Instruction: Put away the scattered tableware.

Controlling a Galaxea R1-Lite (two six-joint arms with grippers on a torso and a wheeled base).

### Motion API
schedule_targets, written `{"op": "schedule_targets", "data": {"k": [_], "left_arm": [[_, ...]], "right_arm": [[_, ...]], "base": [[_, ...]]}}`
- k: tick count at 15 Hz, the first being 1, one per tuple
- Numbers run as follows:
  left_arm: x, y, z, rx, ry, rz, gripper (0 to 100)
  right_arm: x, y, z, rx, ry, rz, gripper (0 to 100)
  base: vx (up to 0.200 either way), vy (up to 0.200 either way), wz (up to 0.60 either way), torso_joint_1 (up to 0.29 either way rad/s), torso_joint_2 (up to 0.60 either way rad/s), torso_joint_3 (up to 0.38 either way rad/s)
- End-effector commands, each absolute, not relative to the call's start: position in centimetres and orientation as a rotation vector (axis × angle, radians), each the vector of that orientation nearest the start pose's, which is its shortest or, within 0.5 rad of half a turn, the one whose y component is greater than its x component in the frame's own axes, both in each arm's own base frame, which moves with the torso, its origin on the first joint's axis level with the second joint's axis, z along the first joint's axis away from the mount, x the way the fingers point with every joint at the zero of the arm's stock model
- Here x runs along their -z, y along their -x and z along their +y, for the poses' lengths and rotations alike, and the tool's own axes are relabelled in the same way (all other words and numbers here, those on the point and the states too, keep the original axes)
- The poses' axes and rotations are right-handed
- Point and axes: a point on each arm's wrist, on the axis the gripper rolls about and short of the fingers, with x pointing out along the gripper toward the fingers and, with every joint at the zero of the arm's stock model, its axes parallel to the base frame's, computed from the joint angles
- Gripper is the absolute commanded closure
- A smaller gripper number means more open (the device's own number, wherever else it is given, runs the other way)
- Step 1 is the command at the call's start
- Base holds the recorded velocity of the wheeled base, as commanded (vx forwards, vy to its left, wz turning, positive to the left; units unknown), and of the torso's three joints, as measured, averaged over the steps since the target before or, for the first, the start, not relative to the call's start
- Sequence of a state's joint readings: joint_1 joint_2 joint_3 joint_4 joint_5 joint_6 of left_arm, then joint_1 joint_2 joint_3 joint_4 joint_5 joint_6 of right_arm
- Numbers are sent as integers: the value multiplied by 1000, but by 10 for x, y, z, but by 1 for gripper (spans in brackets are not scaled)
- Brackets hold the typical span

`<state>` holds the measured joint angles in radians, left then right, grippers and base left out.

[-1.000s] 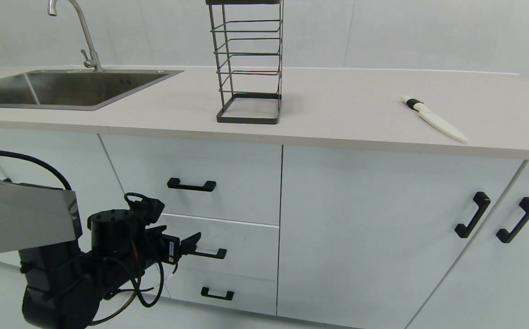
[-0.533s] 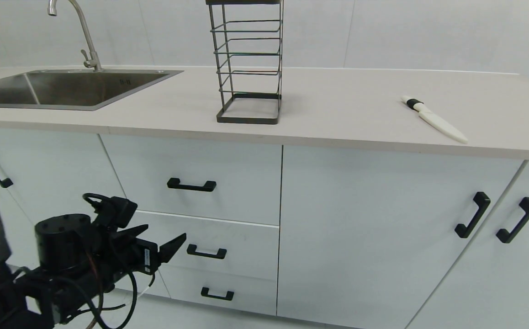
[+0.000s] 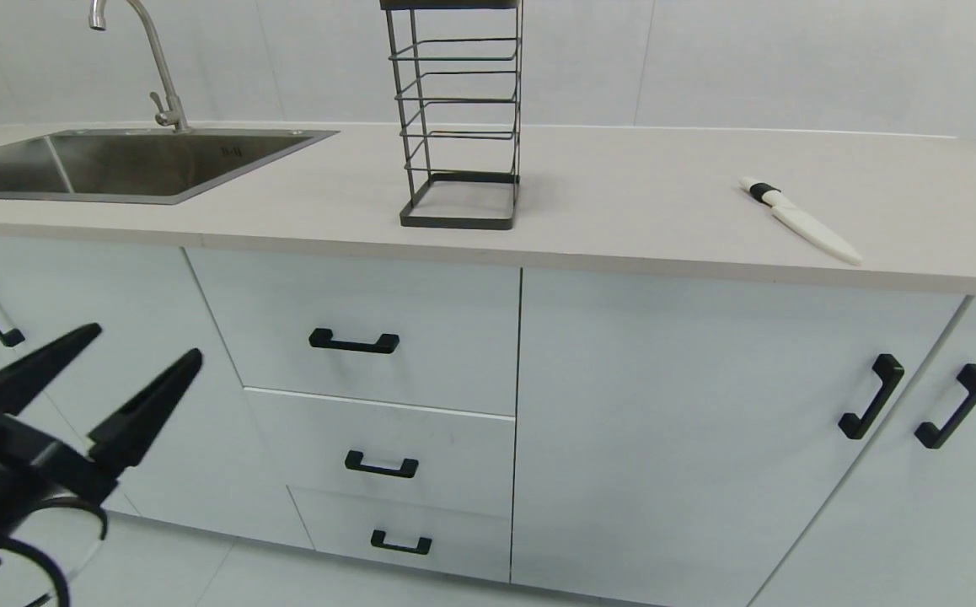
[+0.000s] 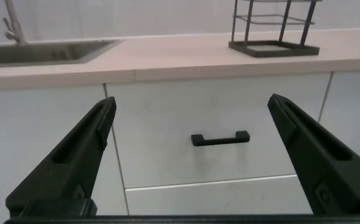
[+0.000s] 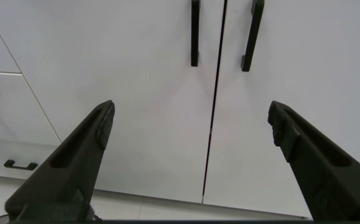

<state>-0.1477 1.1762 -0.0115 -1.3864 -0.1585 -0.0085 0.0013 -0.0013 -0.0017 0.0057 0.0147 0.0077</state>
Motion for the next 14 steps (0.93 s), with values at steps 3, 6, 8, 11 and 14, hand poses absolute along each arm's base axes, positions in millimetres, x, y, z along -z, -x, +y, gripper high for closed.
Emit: {"op": "schedule_targets", "data": {"k": [3,6,8,11,14], "left_arm": [[-183,-50,-6,211,-20,-431,0],[-176,-10,-4,207,-23,-469,0],[-173,9,-3,172,-28,-491,0],[-143,21,-4,150,-35,-417,0],[-122,26,-5,185,-37,-383,0]], "right_arm": [[-75,23,0,-17,-8,5,0],[-75,23,0,-17,-8,5,0],[-75,23,0,-17,-8,5,0],[-75,23,0,-17,-8,5,0],[-75,23,0,-17,-8,5,0]], "base": [[0,0,0,0,0,0],[0,0,0,0,0,0],[0,0,0,0,0,0],[0,0,0,0,0,0],[0,0,0,0,0,0]]}}
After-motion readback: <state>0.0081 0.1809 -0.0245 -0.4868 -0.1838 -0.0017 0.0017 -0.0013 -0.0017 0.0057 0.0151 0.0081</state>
